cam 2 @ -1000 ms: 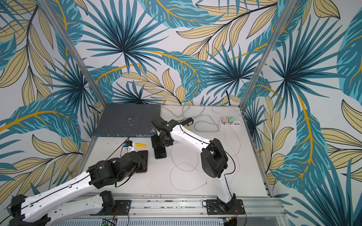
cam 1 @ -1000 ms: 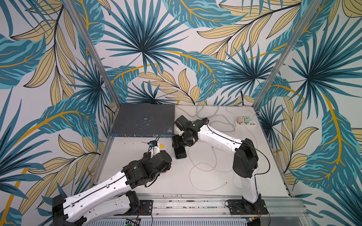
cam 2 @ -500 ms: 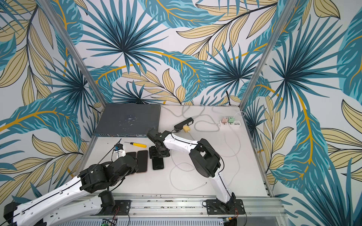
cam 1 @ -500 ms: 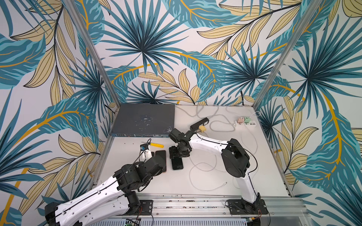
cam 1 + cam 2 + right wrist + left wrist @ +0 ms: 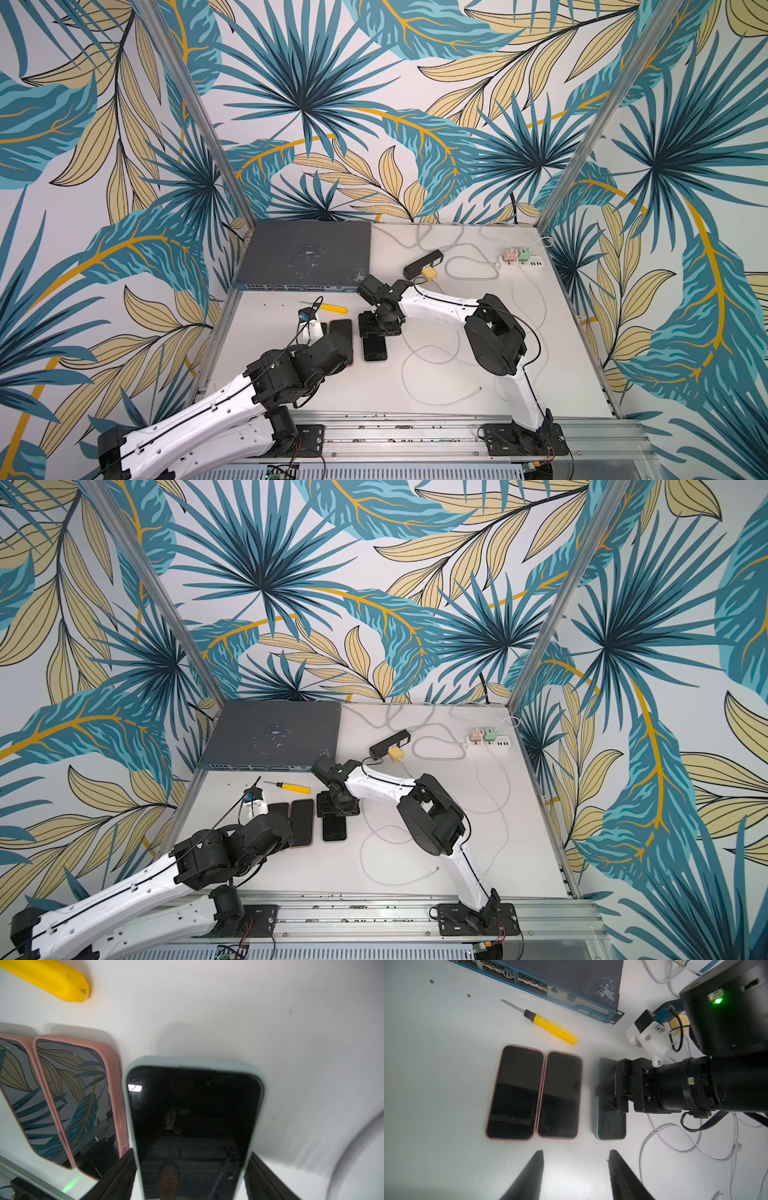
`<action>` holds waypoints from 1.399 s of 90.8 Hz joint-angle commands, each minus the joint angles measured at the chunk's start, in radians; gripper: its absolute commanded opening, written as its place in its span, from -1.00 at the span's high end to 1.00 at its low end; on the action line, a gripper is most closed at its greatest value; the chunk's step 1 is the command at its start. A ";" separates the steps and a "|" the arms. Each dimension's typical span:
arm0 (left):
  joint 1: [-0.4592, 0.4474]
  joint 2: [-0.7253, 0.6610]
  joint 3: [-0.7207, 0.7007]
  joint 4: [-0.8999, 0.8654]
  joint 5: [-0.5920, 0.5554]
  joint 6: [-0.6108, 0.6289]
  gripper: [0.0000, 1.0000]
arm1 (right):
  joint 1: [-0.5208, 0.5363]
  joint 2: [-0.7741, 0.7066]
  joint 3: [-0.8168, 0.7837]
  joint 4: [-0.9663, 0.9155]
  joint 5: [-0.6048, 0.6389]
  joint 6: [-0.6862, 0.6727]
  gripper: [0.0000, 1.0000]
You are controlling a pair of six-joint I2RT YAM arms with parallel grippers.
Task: Unplug the charging cable from the phone
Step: Place the phone at the center of the board.
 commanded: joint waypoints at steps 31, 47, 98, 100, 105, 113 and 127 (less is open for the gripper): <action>0.009 0.002 -0.011 0.030 -0.026 0.010 -0.07 | 0.013 0.026 0.021 0.026 -0.058 0.010 -0.70; 0.012 0.016 -0.007 0.034 -0.024 0.013 -0.06 | 0.014 0.016 0.009 0.052 -0.099 0.026 -0.68; 0.073 0.096 0.080 0.065 0.020 0.108 -0.10 | -0.138 -0.273 -0.160 0.116 0.011 -0.037 -0.73; 0.080 0.102 0.089 0.067 0.025 0.119 -0.11 | -0.155 -0.294 -0.169 0.120 0.012 -0.047 -0.74; 0.097 0.121 0.115 0.078 0.036 0.150 -0.20 | -0.199 -0.348 -0.192 0.134 0.030 -0.069 -0.78; 0.130 0.161 0.159 0.097 0.052 0.212 -0.28 | -0.286 -0.422 -0.211 0.137 0.082 -0.125 -0.98; 0.239 0.248 0.234 0.122 0.081 0.327 -0.87 | -0.423 -0.525 -0.255 0.154 0.173 -0.214 -0.99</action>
